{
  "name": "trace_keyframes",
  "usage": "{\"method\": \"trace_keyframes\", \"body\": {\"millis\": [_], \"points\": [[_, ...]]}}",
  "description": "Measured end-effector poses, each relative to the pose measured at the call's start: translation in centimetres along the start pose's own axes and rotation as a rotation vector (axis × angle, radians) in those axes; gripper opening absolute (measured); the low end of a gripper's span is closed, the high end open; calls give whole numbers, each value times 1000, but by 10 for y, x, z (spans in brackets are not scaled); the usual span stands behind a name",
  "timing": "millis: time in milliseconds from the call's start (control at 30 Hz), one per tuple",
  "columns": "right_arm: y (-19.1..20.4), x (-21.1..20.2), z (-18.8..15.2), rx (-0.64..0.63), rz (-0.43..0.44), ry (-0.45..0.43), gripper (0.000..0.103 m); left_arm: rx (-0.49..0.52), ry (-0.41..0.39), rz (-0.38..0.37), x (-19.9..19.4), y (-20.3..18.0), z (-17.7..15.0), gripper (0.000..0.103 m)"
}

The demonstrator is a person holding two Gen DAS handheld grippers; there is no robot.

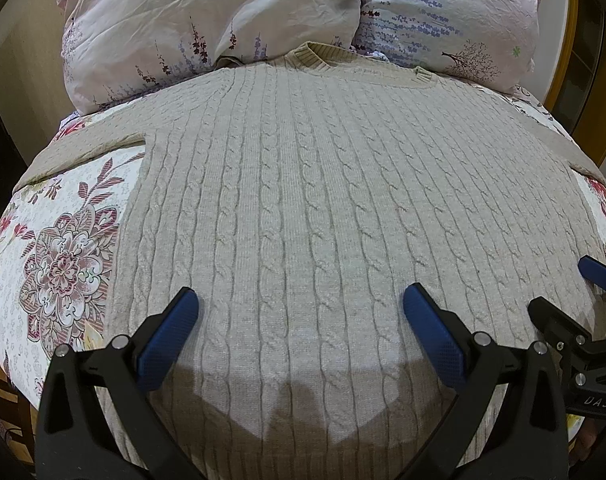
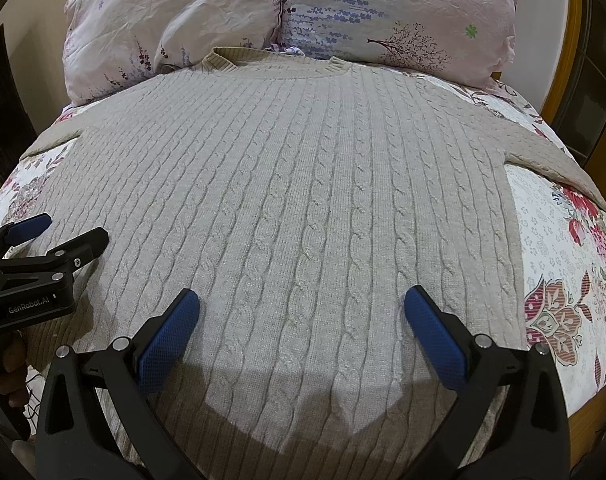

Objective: Fold small clothes

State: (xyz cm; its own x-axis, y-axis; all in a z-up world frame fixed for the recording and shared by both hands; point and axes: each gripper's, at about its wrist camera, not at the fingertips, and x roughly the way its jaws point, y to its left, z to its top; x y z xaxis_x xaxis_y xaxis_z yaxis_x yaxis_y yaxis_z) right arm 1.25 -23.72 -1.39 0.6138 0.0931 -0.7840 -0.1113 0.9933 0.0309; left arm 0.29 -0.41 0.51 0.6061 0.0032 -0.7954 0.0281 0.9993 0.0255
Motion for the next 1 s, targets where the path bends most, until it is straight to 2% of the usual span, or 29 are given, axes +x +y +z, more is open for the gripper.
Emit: {"method": "trace_keyframes", "body": {"millis": [1000], "points": [[0, 0, 0, -2, 1, -2, 102, 1, -3, 1, 0, 0, -1, 101]]}}
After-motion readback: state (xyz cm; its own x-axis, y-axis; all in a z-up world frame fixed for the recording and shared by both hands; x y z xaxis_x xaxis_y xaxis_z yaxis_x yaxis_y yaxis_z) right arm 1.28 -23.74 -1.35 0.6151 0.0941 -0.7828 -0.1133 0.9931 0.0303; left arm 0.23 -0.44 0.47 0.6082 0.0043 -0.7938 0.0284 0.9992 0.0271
